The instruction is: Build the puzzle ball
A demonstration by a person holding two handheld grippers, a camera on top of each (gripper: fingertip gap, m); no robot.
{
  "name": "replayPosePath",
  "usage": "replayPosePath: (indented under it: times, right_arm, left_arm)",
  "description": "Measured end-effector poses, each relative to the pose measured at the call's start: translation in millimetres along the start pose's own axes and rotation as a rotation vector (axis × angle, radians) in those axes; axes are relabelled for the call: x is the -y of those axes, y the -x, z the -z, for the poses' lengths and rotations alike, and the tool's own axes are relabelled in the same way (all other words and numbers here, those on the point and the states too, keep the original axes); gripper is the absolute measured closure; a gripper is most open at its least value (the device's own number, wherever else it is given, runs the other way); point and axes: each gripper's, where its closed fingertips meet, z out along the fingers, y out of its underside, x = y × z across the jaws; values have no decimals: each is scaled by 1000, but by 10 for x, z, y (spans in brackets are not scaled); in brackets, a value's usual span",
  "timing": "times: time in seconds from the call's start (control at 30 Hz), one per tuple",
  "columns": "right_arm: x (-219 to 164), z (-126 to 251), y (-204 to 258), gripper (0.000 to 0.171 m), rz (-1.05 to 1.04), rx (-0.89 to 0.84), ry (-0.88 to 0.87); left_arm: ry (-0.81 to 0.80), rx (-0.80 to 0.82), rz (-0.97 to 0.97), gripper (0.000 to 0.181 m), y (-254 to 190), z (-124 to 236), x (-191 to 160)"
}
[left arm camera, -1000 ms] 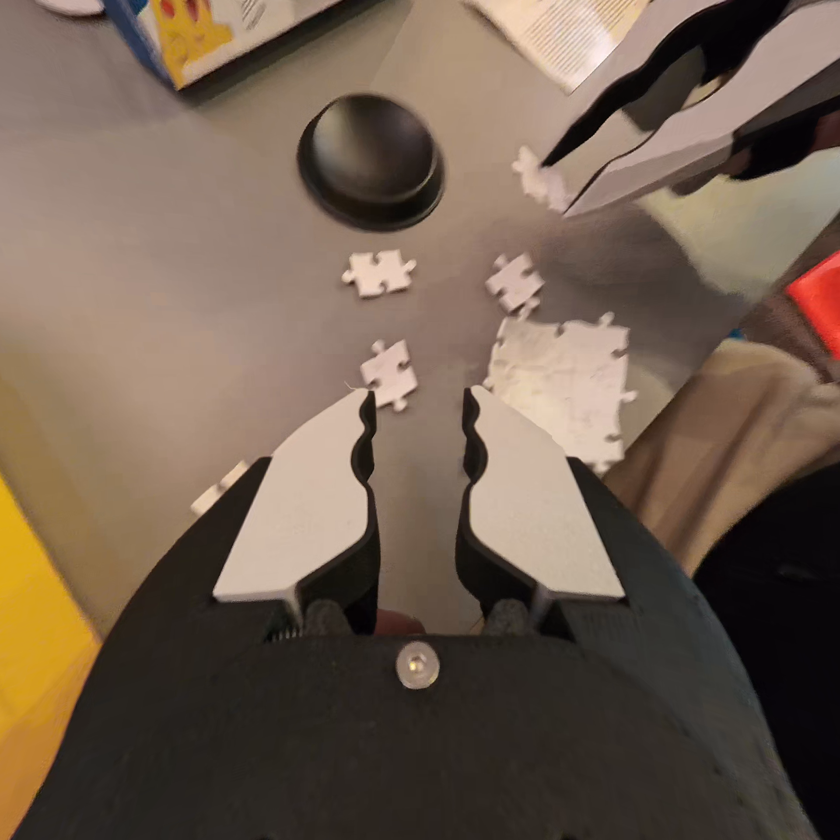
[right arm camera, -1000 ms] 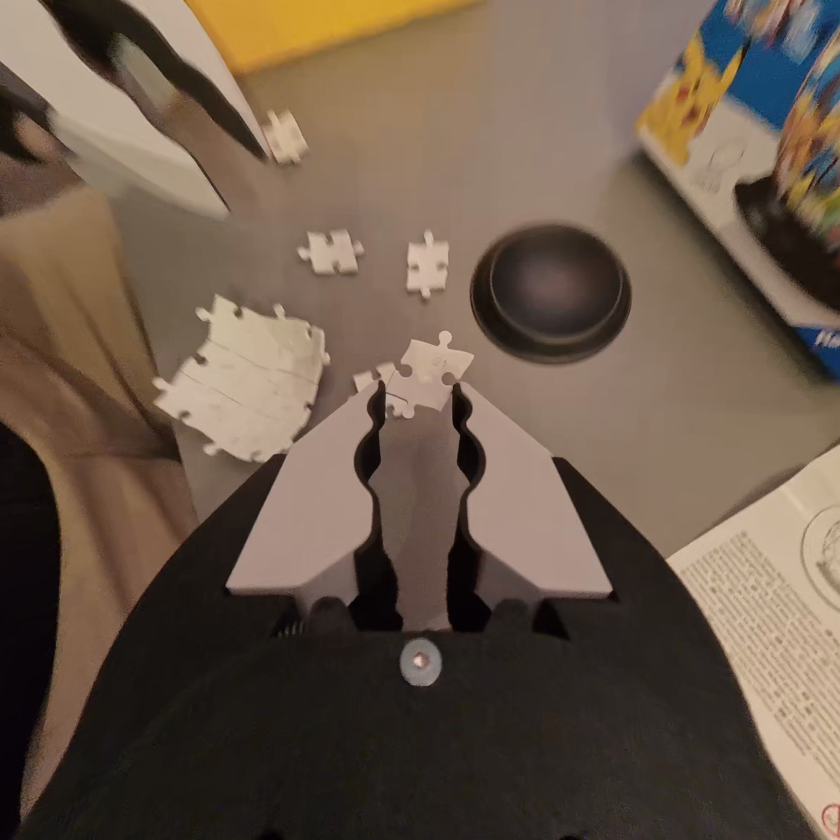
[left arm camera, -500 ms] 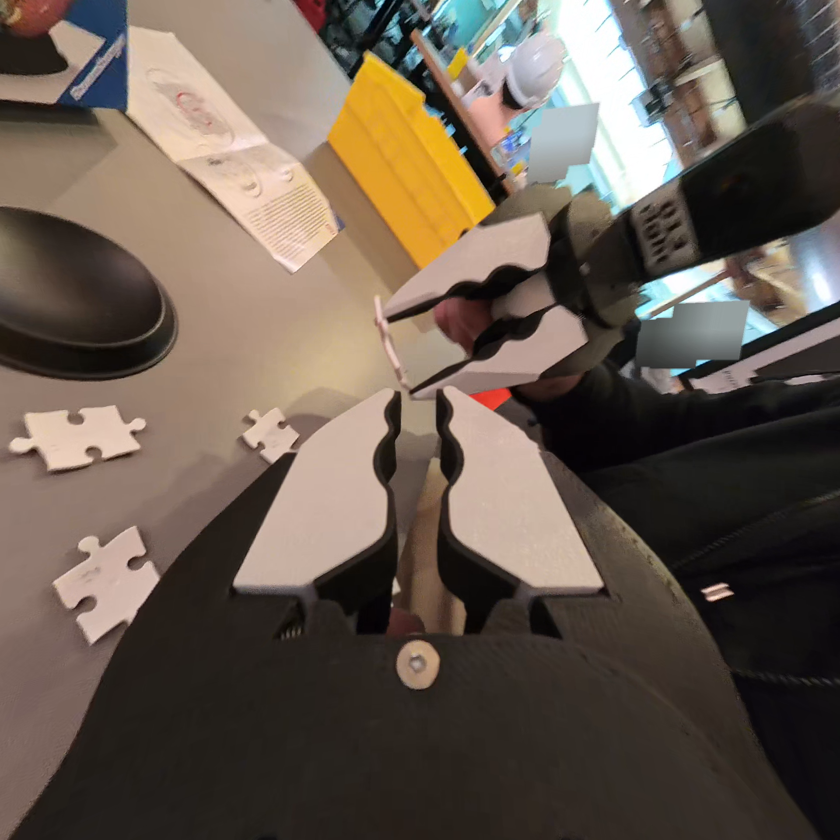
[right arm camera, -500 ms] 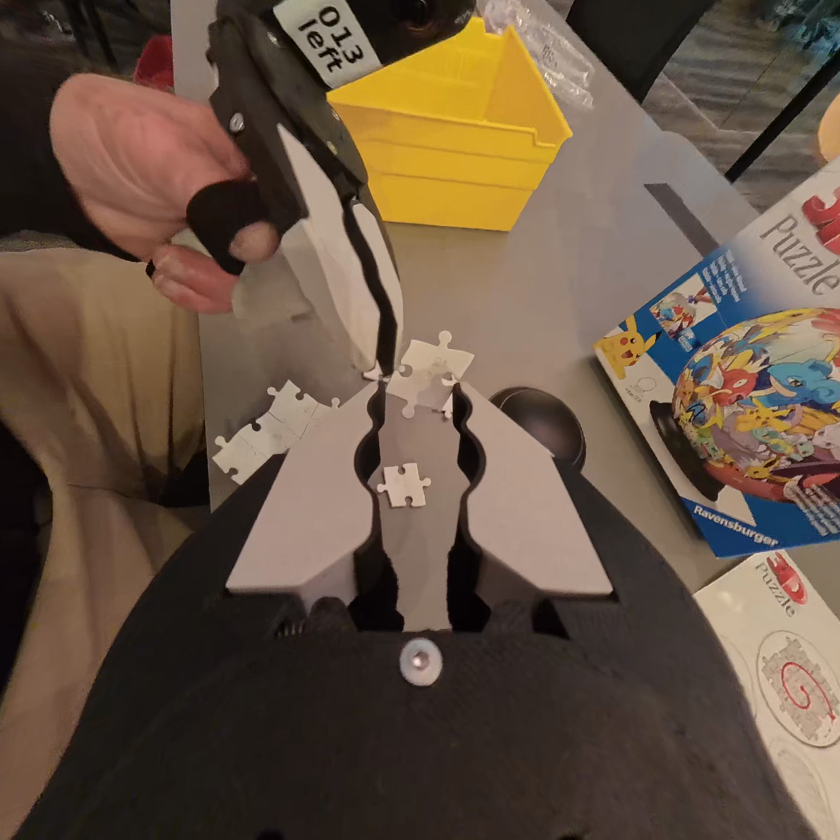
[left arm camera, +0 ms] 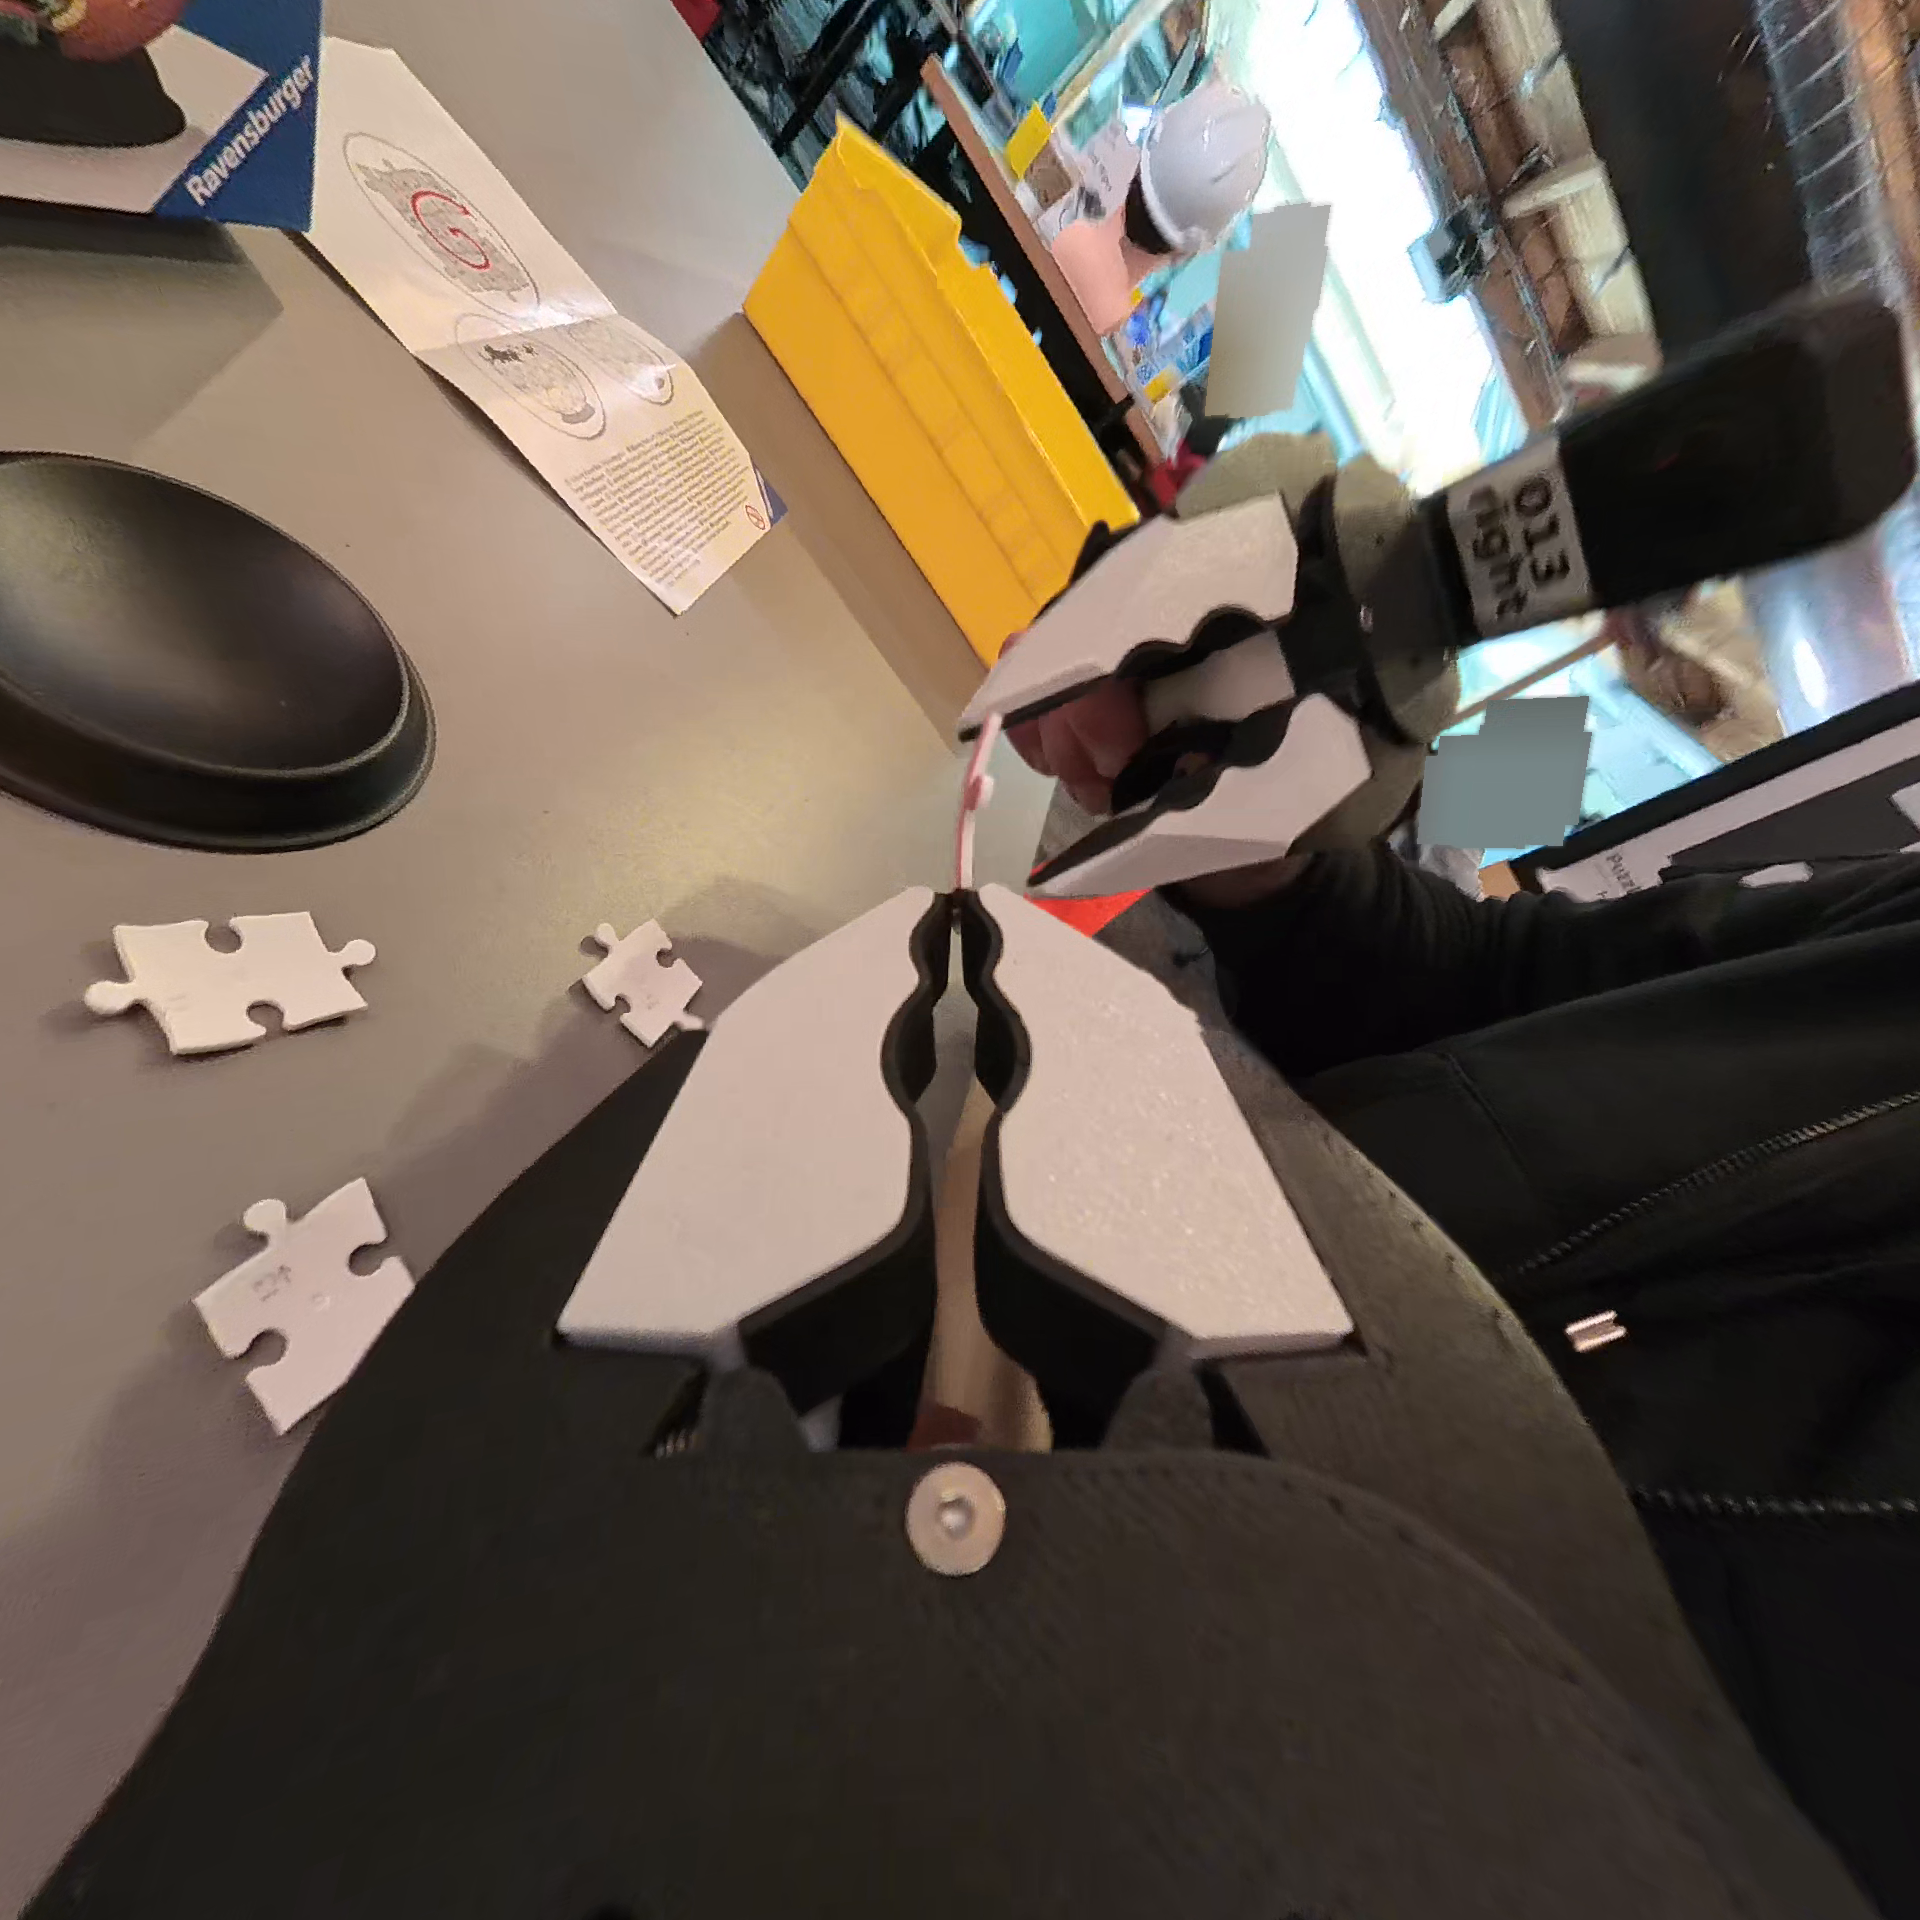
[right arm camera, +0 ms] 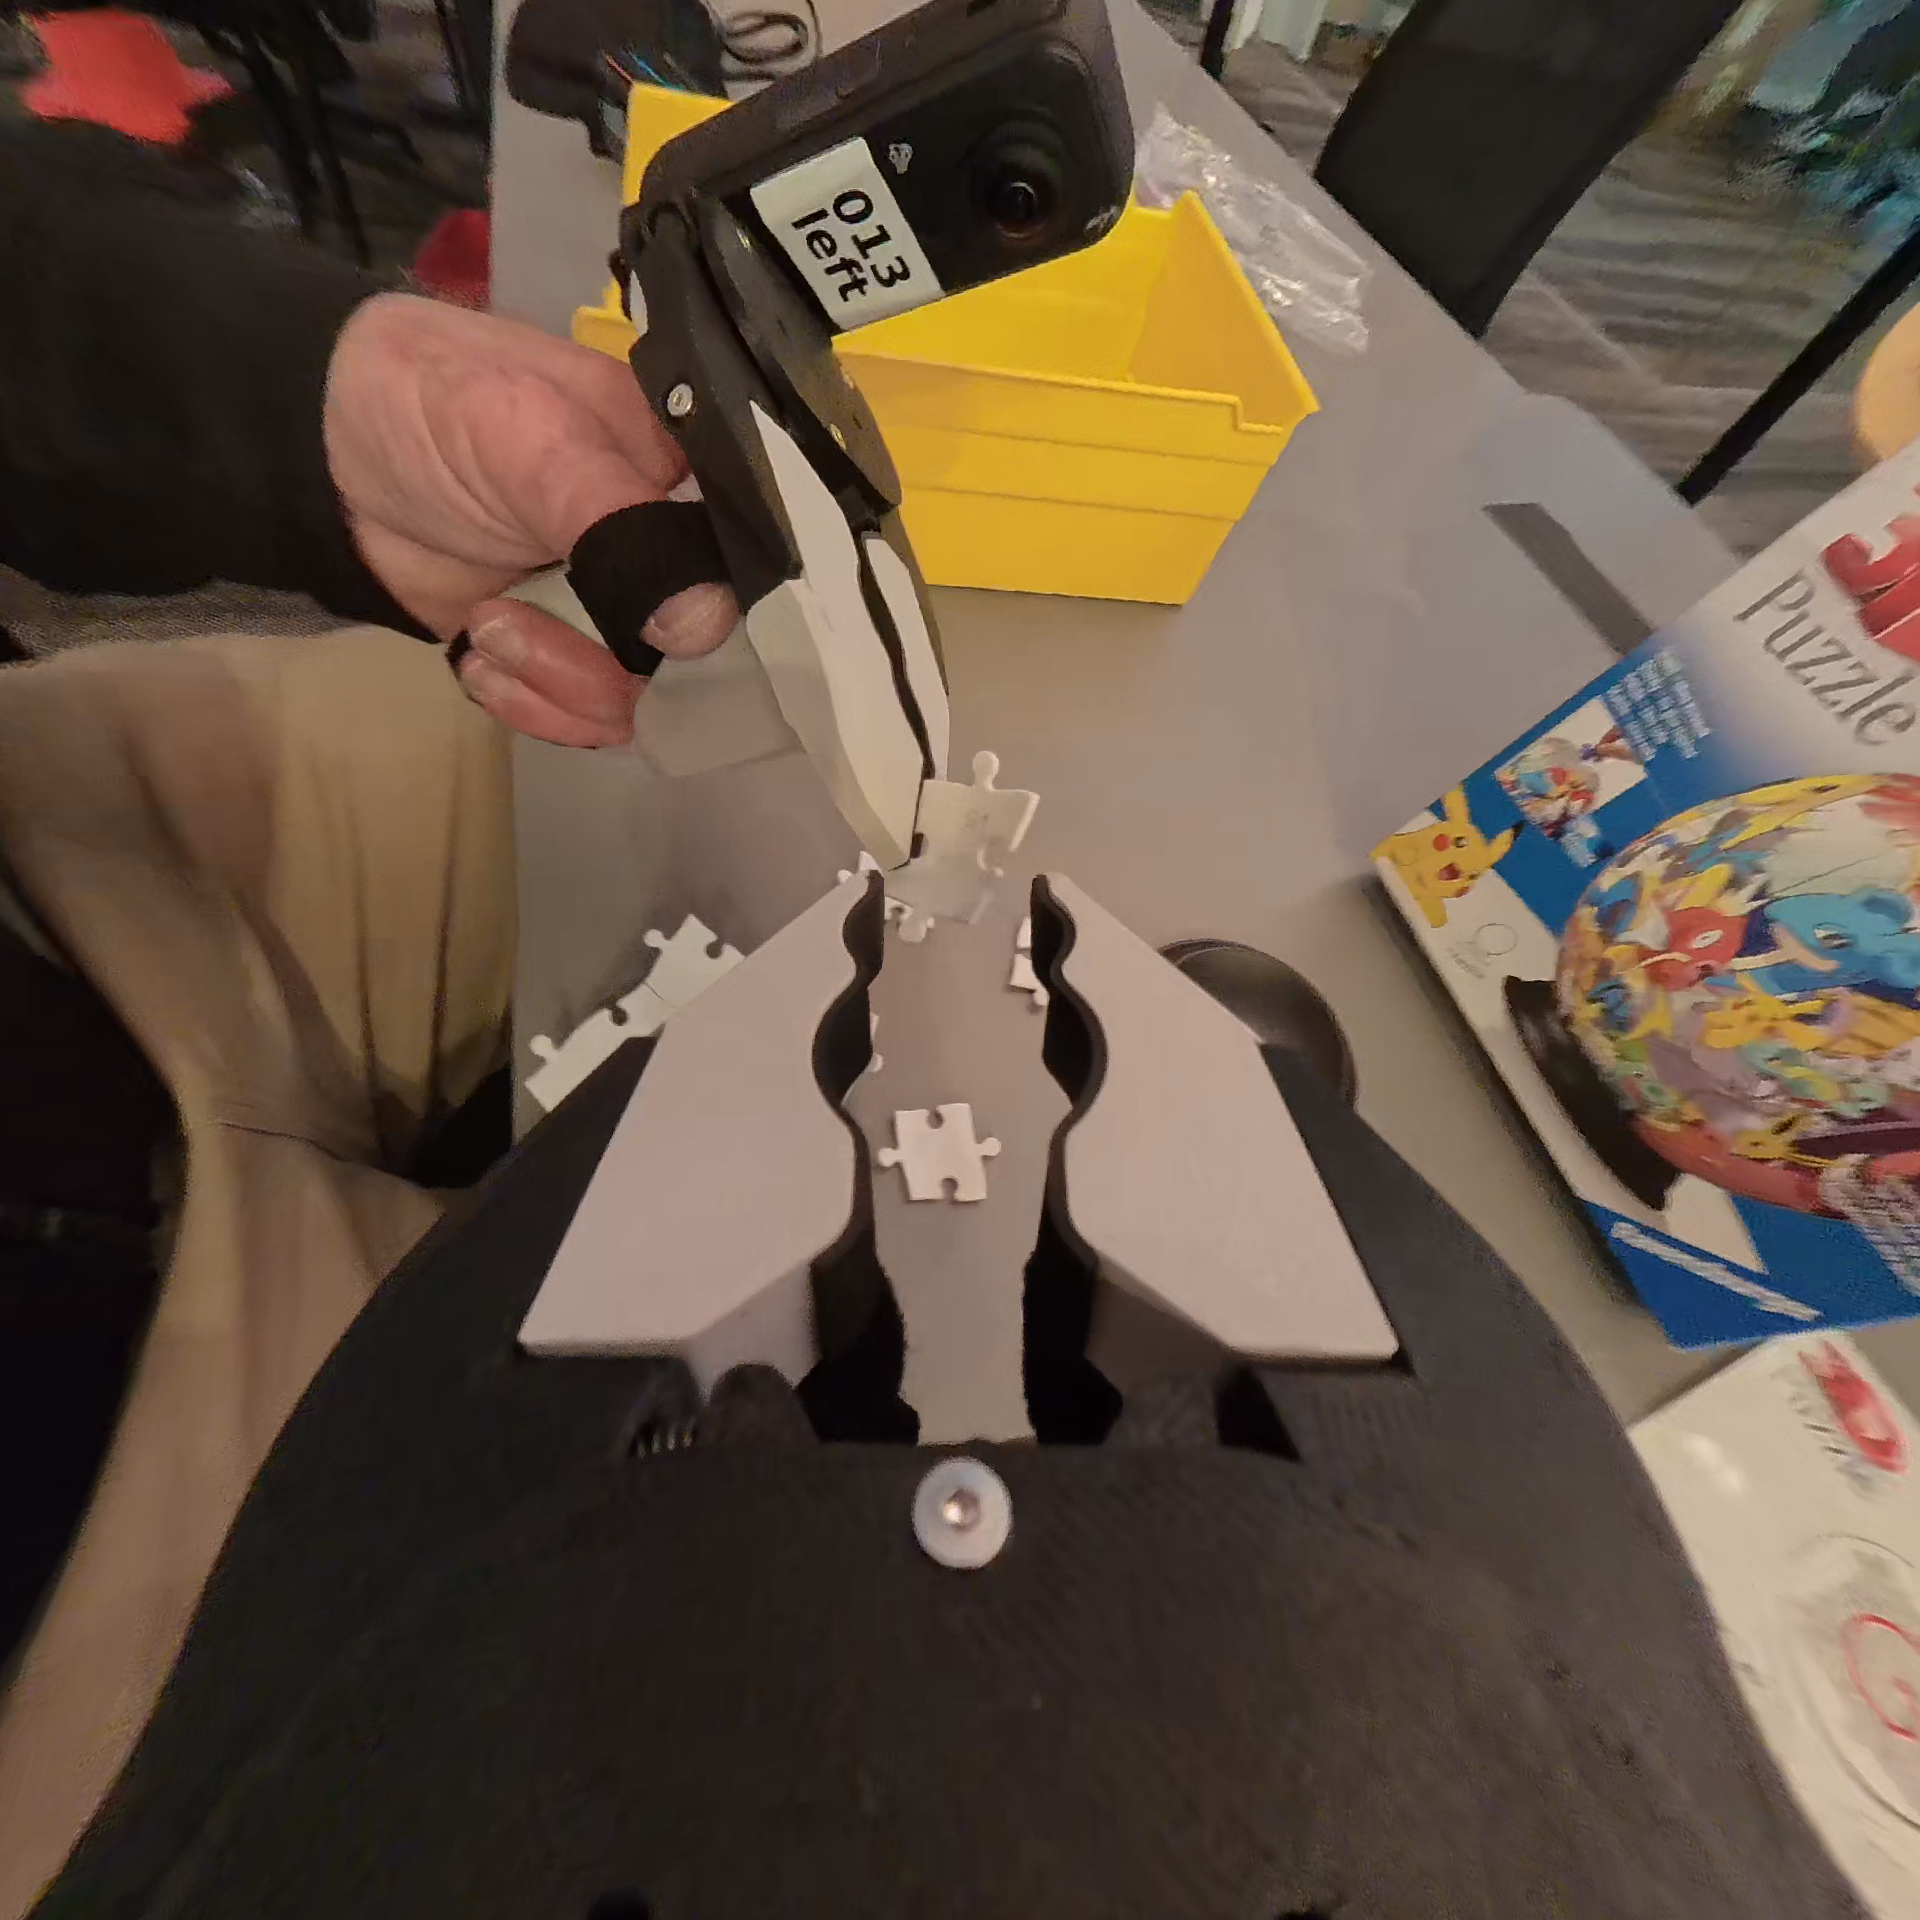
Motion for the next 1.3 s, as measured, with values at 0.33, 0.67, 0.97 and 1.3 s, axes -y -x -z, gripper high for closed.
replayPosePath:
  times: [0.33,0.67,0.97,1.3]
  right_arm:
    - [-4,-53,155,171,-293,271,-33]
    - [-53,25,64,171,-433,316,-67]
    - [-151,-2,108,171,-448,344,-27]
    - [-264,-7,142,160,-493,387,25]
  left_arm:
    - [305,111,-213,179,8,-27,-285]
    - [299,115,-249,179,18,-50,-292]
    - [329,130,-254,179,83,-49,-359]
    - [384,135,-262,179,104,-65,-443]
